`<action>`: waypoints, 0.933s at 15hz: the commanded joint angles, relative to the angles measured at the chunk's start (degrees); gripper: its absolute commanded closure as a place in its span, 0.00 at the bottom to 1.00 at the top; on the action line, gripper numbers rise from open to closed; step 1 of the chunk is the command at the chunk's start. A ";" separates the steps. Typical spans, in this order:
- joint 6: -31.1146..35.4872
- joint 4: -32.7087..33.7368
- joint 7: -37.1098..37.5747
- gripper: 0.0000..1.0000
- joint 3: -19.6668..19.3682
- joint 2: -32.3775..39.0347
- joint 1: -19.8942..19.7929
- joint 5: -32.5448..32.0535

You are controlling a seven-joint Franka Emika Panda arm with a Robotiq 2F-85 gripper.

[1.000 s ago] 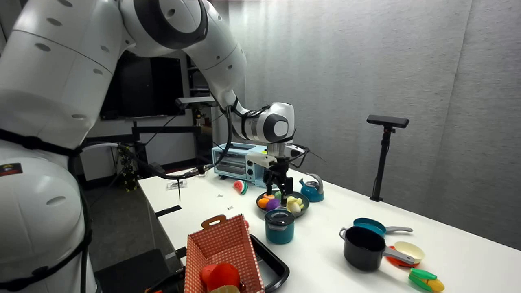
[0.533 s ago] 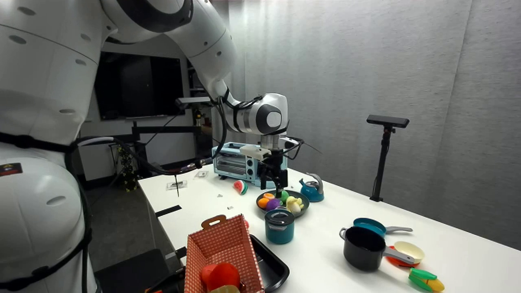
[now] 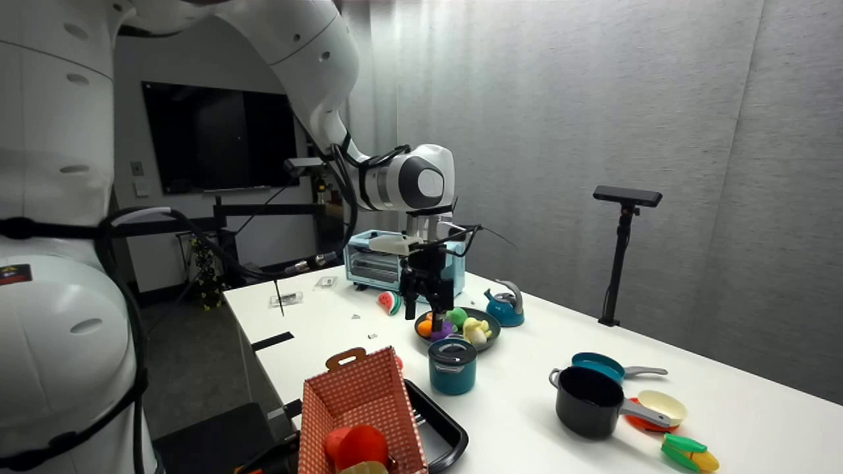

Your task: Place the lid on top of the blue pot

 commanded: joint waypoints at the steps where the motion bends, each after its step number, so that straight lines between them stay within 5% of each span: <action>1: -2.36 -7.64 -0.53 0.00 0.43 -8.25 -2.76 -2.90; 14: 6.74 -24.68 -17.89 0.00 -0.82 -28.29 -10.82 -7.57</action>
